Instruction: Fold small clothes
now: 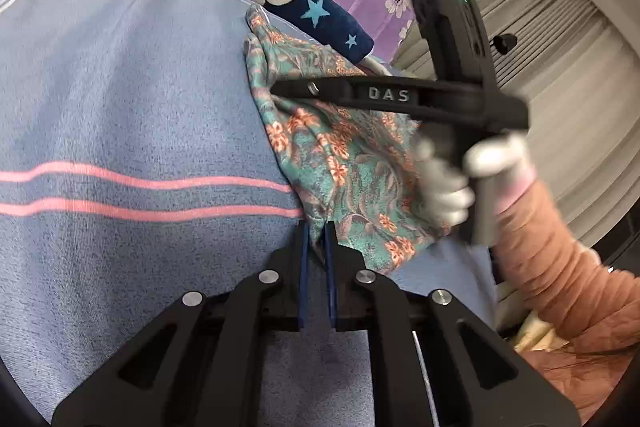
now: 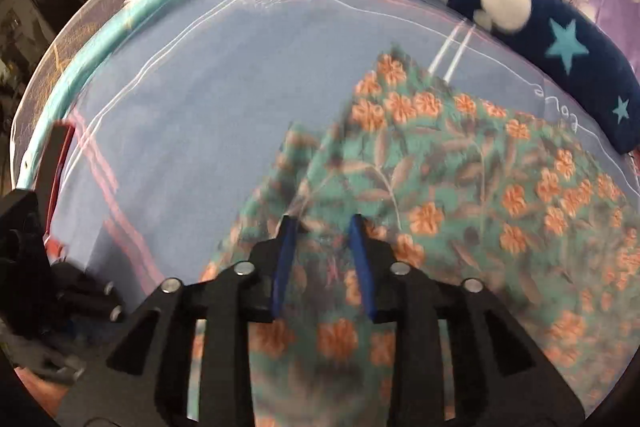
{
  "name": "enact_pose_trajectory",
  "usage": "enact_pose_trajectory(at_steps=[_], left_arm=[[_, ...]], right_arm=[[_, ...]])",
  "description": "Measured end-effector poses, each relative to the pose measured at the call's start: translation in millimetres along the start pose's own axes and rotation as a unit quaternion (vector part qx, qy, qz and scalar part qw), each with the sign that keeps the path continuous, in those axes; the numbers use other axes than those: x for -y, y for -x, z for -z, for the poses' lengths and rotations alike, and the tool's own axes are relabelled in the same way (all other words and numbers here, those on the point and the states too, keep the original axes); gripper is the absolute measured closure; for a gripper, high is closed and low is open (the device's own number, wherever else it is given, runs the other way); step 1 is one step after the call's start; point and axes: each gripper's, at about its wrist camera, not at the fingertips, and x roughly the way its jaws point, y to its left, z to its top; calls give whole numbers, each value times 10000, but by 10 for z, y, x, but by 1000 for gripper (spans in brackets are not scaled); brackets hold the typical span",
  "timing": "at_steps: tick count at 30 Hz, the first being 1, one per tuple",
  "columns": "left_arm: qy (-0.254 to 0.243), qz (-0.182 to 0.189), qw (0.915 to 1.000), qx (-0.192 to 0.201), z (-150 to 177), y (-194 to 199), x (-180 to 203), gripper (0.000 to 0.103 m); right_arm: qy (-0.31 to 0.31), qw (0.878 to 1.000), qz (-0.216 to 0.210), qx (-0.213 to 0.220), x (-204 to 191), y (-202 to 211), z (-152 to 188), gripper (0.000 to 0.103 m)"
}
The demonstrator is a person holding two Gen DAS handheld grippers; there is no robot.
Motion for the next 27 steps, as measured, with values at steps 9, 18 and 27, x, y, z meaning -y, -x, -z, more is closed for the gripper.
enact_pose_trajectory(at_steps=[9,18,27], left_arm=[[-104,-312,9994,113,54,82,82,94],[-773,-273,9945,658,-53,245,715,91],[-1478,-1628,9751,-282,52,-526,965,62]], right_arm=[[-746,9915,-11,1070,337,837,604,59],[-2303,9692,121,862,1457,1289,1993,59],[-1586,9791,913,891,1046,1311,2066,52]])
